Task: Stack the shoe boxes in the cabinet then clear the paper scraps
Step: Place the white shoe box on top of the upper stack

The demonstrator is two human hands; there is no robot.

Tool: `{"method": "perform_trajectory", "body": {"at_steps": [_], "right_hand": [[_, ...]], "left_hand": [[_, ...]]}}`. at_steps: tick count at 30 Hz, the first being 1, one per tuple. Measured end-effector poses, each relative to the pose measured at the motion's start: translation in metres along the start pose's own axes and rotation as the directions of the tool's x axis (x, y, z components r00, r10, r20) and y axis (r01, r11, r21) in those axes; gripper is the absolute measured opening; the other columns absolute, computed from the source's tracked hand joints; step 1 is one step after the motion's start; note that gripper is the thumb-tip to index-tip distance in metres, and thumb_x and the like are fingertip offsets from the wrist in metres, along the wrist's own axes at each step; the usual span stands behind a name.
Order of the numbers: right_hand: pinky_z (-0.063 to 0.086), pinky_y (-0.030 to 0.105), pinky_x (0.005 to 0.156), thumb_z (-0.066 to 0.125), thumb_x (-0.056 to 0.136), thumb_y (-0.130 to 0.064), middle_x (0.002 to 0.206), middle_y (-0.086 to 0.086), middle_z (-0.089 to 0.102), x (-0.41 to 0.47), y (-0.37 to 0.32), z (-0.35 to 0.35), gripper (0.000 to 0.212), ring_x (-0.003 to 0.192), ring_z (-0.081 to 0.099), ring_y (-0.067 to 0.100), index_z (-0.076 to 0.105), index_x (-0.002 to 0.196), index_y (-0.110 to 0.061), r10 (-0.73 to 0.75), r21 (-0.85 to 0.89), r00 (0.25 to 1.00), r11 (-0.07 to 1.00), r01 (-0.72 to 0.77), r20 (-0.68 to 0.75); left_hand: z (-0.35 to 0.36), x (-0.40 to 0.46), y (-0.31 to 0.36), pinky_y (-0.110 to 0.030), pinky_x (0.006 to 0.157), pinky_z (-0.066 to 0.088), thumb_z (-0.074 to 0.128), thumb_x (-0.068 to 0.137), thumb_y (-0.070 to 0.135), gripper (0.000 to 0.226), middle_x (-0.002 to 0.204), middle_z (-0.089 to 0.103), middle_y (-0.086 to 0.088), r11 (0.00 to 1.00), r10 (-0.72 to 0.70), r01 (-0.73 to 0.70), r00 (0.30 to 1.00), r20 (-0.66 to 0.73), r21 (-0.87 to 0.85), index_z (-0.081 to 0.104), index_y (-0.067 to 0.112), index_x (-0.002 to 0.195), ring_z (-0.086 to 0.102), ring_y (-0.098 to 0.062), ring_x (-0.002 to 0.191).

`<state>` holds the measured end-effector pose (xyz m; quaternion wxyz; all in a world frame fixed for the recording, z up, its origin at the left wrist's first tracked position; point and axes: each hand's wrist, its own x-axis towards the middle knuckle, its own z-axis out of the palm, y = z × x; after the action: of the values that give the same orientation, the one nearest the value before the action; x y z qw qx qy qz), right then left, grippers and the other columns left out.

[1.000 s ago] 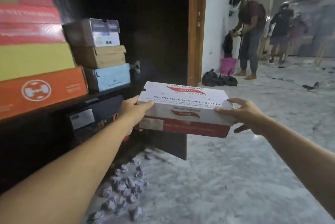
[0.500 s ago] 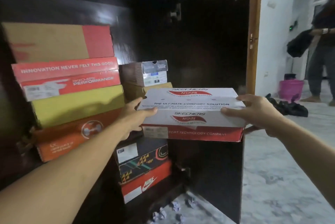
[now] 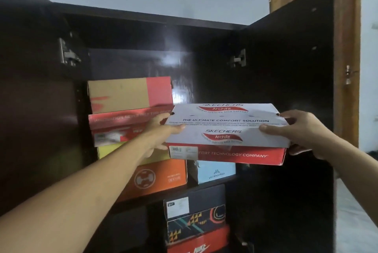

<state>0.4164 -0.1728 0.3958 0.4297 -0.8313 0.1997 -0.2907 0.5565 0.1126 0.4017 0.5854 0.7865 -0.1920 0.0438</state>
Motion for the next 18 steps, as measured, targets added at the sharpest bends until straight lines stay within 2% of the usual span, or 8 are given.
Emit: {"method": "perform_trajectory", "body": {"at_steps": [2,4,7,10,12,14,16,18], "right_hand": [[0.057,0.038,0.057,0.084,0.065,-0.048,0.090,0.006,0.063,-0.001,-0.016,0.000,0.081,0.076,0.065,0.023,0.050,0.131,-0.013,-0.007,0.012,1.000,1.000,0.006,0.013],[0.060,0.045,0.066,0.083,0.066,-0.048,0.087,0.008,0.066,-0.001,-0.030,0.000,0.071,0.076,0.066,0.026,0.056,0.117,-0.007,-0.021,0.031,1.000,0.999,0.020,0.022],[0.061,0.050,0.074,0.084,0.065,-0.048,0.080,0.010,0.070,0.001,-0.052,0.001,0.053,0.072,0.069,0.027,0.062,0.095,-0.010,-0.074,0.085,0.997,0.994,0.071,0.035],[0.062,0.043,0.065,0.084,0.066,-0.047,0.083,0.011,0.071,0.008,-0.077,0.008,0.054,0.069,0.071,0.027,0.062,0.098,-0.010,-0.118,0.149,0.993,0.982,0.113,0.025],[0.062,0.043,0.067,0.083,0.066,-0.049,0.088,0.010,0.069,0.015,-0.093,0.014,0.059,0.074,0.071,0.028,0.060,0.103,-0.010,-0.151,0.162,0.988,0.976,0.148,0.010],[0.061,0.044,0.067,0.083,0.066,-0.051,0.089,0.008,0.068,0.026,-0.109,0.022,0.059,0.076,0.069,0.027,0.058,0.105,-0.013,-0.189,0.187,0.982,0.965,0.186,0.002],[0.061,0.043,0.065,0.082,0.067,-0.050,0.088,0.007,0.066,0.035,-0.122,0.029,0.058,0.075,0.068,0.025,0.056,0.106,-0.015,-0.214,0.227,0.977,0.952,0.207,0.007],[0.061,0.044,0.066,0.082,0.067,-0.048,0.087,0.007,0.066,0.044,-0.134,0.036,0.056,0.074,0.069,0.025,0.055,0.104,-0.015,-0.239,0.270,0.971,0.935,0.228,0.005]], "left_hand": [[-0.011,-0.003,0.011,-0.047,0.092,0.051,0.078,0.080,0.026,0.075,0.136,0.054,0.003,1.000,0.012,-0.012,0.999,-0.048,0.002,0.039,0.026,0.145,0.056,-0.021,0.110],[-0.023,-0.006,0.023,-0.044,0.091,0.051,0.079,0.078,0.030,0.073,0.132,0.058,0.005,1.000,0.031,-0.031,0.995,-0.099,-0.002,0.044,0.026,0.141,0.059,-0.020,0.109],[-0.040,-0.007,0.039,-0.041,0.088,0.052,0.078,0.078,0.032,0.053,0.115,0.069,0.004,0.998,0.057,-0.057,0.985,-0.160,0.004,0.057,0.023,0.126,0.065,-0.017,0.100],[-0.058,-0.009,0.053,-0.042,0.091,0.051,0.076,0.080,0.033,0.038,0.103,0.072,0.003,0.997,0.074,-0.074,0.969,-0.234,0.008,0.063,0.019,0.112,0.066,-0.018,0.097],[-0.069,-0.009,0.062,-0.040,0.090,0.052,0.076,0.081,0.033,0.034,0.102,0.073,0.002,0.996,0.085,-0.089,0.957,-0.278,0.000,0.065,0.019,0.110,0.067,-0.017,0.093],[-0.079,-0.006,0.069,-0.032,0.075,0.053,0.073,0.084,0.031,0.031,0.099,0.073,0.002,0.994,0.104,-0.113,0.941,-0.321,-0.010,0.064,0.018,0.110,0.067,-0.013,0.085],[-0.087,-0.003,0.075,-0.023,0.055,0.048,0.071,0.087,0.030,0.029,0.095,0.072,0.004,0.991,0.118,-0.130,0.927,-0.357,-0.010,0.063,0.018,0.112,0.066,-0.008,0.075],[-0.094,0.002,0.082,-0.019,0.045,0.044,0.069,0.088,0.029,0.028,0.092,0.071,0.006,0.989,0.130,-0.146,0.908,-0.398,-0.010,0.062,0.018,0.112,0.066,-0.006,0.069]]}}
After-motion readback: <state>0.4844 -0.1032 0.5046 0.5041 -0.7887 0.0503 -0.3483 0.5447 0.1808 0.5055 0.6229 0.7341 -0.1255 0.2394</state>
